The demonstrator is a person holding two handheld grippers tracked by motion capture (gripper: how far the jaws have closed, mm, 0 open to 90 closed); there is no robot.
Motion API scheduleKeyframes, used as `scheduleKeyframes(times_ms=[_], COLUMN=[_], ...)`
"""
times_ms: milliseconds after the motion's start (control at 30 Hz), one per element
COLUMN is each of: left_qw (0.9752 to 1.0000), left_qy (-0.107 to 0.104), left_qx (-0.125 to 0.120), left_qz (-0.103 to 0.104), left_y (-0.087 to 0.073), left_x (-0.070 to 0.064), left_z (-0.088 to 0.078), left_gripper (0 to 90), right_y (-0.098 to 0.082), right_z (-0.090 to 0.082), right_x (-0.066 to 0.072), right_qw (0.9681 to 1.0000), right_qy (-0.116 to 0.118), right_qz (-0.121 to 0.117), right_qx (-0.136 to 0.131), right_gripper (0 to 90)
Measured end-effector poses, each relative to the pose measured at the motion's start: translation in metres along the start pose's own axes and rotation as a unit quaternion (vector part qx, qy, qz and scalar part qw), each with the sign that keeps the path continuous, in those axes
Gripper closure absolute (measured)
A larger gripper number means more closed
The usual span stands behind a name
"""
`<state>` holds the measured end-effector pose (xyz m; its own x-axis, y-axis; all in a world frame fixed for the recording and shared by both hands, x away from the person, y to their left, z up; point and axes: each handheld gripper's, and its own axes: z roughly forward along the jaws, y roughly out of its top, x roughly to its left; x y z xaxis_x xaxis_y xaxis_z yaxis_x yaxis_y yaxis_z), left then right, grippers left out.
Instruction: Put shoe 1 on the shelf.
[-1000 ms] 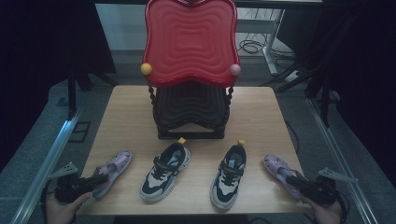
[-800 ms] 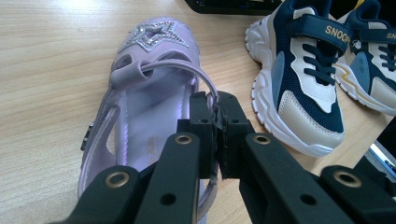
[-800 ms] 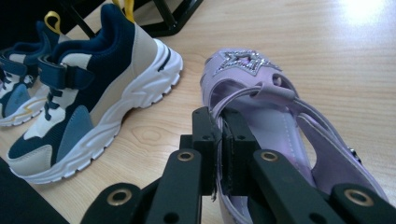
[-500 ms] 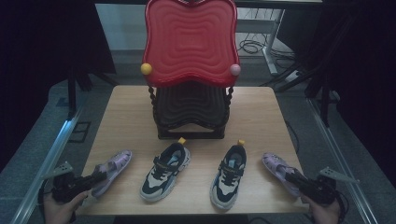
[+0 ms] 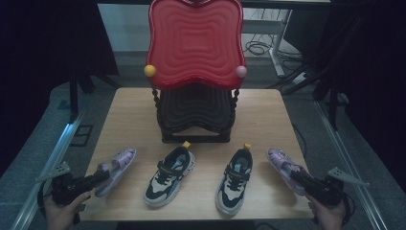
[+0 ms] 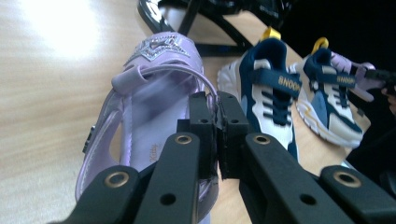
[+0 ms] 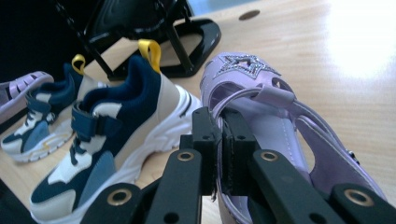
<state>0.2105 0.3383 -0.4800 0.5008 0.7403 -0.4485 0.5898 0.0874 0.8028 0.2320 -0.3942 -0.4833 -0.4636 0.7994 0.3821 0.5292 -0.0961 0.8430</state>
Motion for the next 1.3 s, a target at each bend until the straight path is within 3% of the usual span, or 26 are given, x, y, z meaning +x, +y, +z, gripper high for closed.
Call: scheduleKeyframes(times_ms=[200,667,900,1300], left_qw=[0.9999,0.9987,0.9984,0.9978], left_qy=[0.002,-0.021,-0.031,-0.044], left_qx=[-0.014,-0.039,-0.039,-0.038], left_qz=[0.007,0.024,0.028,0.031], left_y=[0.010,0.039,0.048,0.058], left_x=[-0.006,-0.023,-0.028,-0.030], left_z=[0.002,0.022,0.033,0.044], left_gripper=[86.6,86.6,86.5,86.5], right_y=[0.005,0.029,0.038,0.046], right_z=[0.003,0.019,0.030,0.042], right_x=[0.005,0.034,0.044,0.055], right_qw=[0.9999,0.9963,0.9949,0.9935], right_qy=[0.003,0.029,0.048,0.059], right_qz=[-0.003,-0.029,-0.039,-0.047], right_qx=[-0.015,-0.075,-0.080,-0.085], right_gripper=[85.7,85.7,85.7,85.7])
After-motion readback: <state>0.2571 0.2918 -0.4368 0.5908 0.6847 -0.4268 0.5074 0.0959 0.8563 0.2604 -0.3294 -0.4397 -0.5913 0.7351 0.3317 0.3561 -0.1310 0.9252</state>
